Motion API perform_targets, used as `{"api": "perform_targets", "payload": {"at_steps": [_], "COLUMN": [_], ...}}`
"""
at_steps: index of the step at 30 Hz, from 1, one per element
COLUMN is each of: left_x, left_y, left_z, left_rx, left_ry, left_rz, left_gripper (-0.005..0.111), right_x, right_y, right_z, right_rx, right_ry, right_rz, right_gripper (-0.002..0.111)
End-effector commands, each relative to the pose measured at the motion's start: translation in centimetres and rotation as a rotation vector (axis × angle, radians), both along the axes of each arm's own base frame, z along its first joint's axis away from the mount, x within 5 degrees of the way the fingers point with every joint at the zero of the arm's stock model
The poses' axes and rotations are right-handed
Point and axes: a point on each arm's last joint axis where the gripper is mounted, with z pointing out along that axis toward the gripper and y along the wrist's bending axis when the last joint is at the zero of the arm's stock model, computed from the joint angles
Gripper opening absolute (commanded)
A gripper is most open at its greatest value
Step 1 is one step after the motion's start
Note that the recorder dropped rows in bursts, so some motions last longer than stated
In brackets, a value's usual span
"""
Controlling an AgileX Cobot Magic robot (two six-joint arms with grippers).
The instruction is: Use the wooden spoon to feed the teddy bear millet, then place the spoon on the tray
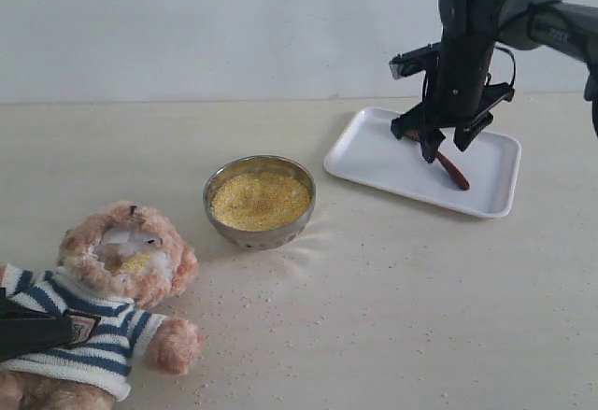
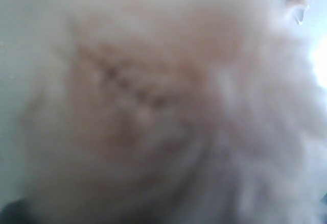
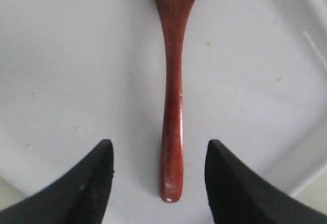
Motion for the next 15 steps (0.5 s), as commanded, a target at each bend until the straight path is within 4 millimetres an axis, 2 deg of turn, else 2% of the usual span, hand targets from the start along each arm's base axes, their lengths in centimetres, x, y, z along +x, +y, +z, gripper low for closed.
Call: {"api": "perform_targets", "payload": {"at_steps": [1,3,5,7,10,11,15], "left_x": [0.0,0.0,0.0,0.0,0.0,0.0,0.0], "left_y": [-0.1,-0.1,-0.1,-0.1,-0.1,-0.1,-0.1], "left_z": [0.3,0.3,0.3,0.3,0.3,0.3,0.3], "left_rx": [-0.019,-0.019,-0.019,-0.019,-0.019,-0.019,-0.019], "left_ry": [-0.015,-0.015,-0.015,-0.015,-0.015,-0.015,-0.015], "left_rz": [0.002,0.002,0.002,0.002,0.002,0.002,0.002], "left_gripper": [0.006,0.006,0.006,0.006,0.006,0.006,0.006], "right_x": [-0.8,-1.5,-2.3,-3.2,-4.7,-5.4,-9.2], "right_y": [0.0,0.0,-0.2,-0.6,-1.0,-1.2,-2.4], "right_z": [5.5,7.7,9.0,10.0,10.1,10.1,9.6], "right_rx": [0.071,0.096,0.095,0.090,0.074,0.064,0.025], "right_ry": [-0.095,-0.123,-0.136,-0.140,-0.104,-0.087,-0.004], "right_rz": [-0.004,-0.002,0.003,0.001,0.008,0.008,0.009], "right_gripper": [0.052,0.044,0.032,0.021,0.003,0.000,0.000]}}
